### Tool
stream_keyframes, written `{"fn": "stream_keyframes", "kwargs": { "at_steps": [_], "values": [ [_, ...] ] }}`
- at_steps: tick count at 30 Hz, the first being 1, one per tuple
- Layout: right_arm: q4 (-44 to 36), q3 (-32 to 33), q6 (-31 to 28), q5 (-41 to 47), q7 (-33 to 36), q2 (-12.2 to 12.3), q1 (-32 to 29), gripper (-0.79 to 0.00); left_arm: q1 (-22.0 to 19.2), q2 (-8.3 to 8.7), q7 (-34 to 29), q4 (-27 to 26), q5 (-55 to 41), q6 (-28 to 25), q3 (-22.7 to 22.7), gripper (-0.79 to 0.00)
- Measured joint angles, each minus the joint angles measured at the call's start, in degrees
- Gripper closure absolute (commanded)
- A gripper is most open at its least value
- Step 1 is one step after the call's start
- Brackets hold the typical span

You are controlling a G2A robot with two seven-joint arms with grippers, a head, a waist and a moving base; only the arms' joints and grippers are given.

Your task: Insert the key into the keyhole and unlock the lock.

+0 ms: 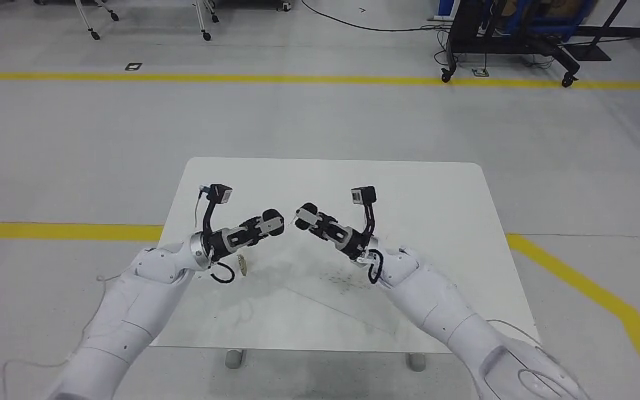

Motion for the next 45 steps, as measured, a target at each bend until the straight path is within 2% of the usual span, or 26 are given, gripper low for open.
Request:
{"fn": "stream_keyframes", "kwargs": {
  "at_steps": [5,8,15,17,18,24,39,45],
  "values": [
    [3.0,2.2,0.0,1.5,5.0,-1.7,0.2,0.000,-0.3,-0.38,-0.2,-0.1,0.4,0.2,0.6,-0.274],
    [4.2,3.7,0.0,1.9,7.2,-2.7,0.3,0.000,-0.5,-0.58,-0.7,0.1,0.7,0.3,0.9,-0.262],
    [6.2,7.0,0.0,0.1,10.9,-4.6,-0.1,0.000,-0.9,-1.03,-0.5,0.5,2.1,1.5,1.4,-0.151],
    [6.5,7.7,0.0,-1.3,10.7,-5.0,-0.1,0.000,-1.0,-1.11,-0.3,0.6,2.5,1.9,1.5,-0.083],
    [6.4,8.1,0.0,-2.0,10.7,-5.3,-0.3,0.000,-1.1,-1.14,0.0,0.7,3.2,2.2,1.4,0.000],
    [5.8,10.8,0.0,-2.7,12.5,-6.1,-1.2,0.000,-1.3,-1.49,2.1,0.7,5.3,5.5,1.6,0.000],
    [5.1,17.0,0.0,-8.1,13.9,-7.0,-3.3,0.000,0.1,-1.31,3.8,0.0,7.1,4.8,-0.9,0.000],
    [4.4,18.9,0.0,-8.3,14.5,-7.3,-3.7,0.000,0.3,-1.41,1.1,-0.3,5.0,4.8,-0.8,0.000]
  ]
}}
